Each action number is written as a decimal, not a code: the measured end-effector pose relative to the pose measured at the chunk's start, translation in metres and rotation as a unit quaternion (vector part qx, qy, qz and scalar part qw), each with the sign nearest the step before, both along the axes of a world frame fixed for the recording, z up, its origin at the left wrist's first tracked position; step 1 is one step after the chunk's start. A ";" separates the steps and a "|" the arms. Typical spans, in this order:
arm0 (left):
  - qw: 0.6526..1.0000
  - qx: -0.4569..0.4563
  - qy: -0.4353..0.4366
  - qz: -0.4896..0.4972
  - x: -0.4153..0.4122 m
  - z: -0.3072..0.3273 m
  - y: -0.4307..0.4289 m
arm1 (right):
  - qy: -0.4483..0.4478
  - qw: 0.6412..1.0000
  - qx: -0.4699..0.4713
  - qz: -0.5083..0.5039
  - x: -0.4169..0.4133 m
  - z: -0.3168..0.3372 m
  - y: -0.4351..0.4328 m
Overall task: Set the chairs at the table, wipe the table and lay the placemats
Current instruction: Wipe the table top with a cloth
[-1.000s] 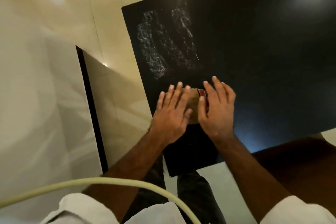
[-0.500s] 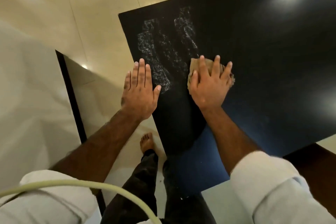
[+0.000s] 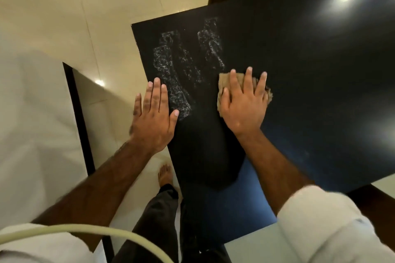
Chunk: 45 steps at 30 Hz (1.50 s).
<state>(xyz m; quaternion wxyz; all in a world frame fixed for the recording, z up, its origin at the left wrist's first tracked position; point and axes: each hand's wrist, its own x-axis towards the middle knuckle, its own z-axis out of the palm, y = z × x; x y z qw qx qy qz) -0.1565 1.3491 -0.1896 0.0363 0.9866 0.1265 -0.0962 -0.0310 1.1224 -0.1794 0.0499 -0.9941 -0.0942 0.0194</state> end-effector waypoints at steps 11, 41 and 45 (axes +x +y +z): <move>0.999 -0.012 0.038 0.026 0.065 0.011 0.035 | -0.011 0.992 0.020 0.122 0.028 0.000 0.061; 0.998 -0.053 -0.003 0.020 0.105 -0.009 0.062 | -0.001 0.999 -0.007 0.031 0.068 0.004 0.020; 0.998 -0.055 -0.004 0.022 0.106 -0.009 0.063 | 0.007 1.000 0.009 0.023 0.187 0.005 0.071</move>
